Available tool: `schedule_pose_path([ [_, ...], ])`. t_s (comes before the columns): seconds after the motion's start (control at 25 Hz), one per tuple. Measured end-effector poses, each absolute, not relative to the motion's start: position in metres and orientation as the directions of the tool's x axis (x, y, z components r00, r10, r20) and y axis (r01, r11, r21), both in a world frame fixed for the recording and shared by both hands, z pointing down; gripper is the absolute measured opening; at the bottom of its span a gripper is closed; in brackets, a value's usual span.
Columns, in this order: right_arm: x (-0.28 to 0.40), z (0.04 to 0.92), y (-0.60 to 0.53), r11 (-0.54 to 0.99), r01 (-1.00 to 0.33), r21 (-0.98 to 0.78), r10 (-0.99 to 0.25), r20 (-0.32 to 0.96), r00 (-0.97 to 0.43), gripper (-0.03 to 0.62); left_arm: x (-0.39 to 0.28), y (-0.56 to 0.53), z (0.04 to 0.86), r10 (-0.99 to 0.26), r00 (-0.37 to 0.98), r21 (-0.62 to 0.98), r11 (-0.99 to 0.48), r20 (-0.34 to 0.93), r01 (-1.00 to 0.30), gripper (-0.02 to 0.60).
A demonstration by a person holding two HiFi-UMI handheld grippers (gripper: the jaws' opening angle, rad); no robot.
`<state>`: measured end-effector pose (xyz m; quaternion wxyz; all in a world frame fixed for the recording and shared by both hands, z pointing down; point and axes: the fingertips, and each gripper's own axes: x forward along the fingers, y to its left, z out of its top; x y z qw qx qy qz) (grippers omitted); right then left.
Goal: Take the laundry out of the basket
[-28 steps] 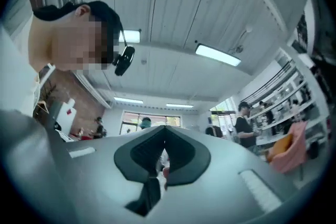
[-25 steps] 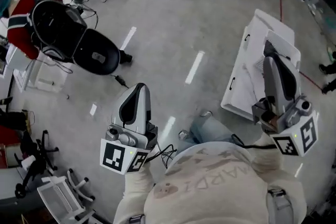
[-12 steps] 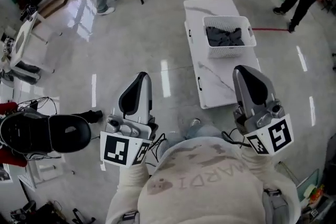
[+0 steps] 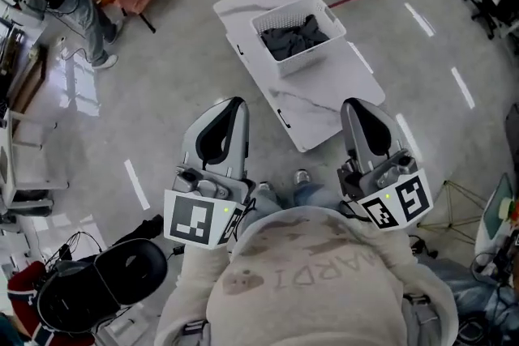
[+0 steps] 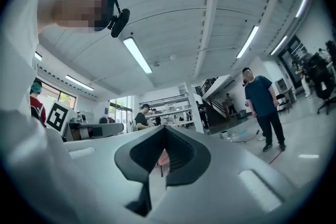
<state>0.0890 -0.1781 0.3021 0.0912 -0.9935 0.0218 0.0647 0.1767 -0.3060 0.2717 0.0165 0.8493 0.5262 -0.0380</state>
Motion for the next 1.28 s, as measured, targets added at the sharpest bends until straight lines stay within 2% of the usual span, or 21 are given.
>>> schedule_pose_path([
  [0.24, 0.097, 0.315, -0.205, -0.983, 0.172, -0.07, 0.178, -0.088, 0.98, 0.028, 0.176, -0.308, 0.277, 0.963, 0.261, -0.002, -0.262, -0.067, 0.965, 0.0],
  [0.4, 0.093, 0.312, -0.225, -0.972, 0.229, -0.056, 0.233, -0.096, 0.968, 0.026, 0.169, -0.317, 0.284, 0.978, 0.198, -0.011, -0.199, -0.066, 0.98, 0.0],
  [0.6, 0.084, 0.309, -0.247, -0.973, 0.23, -0.019, 0.231, -0.075, 0.97, 0.028, 0.155, -0.325, 0.285, 0.981, 0.176, 0.009, -0.176, -0.085, 0.984, 0.0],
  [0.8, 0.08, 0.309, -0.26, -0.982, 0.19, 0.011, 0.189, -0.038, 0.981, 0.028, 0.151, -0.334, 0.282, 0.972, 0.219, 0.015, -0.219, -0.088, 0.976, 0.0],
  [1.28, 0.066, 0.307, -0.255, -0.995, 0.104, -0.013, 0.104, -0.031, 0.994, 0.028, 0.135, -0.334, 0.287, 0.975, 0.217, 0.007, -0.217, -0.049, 0.976, 0.0],
])
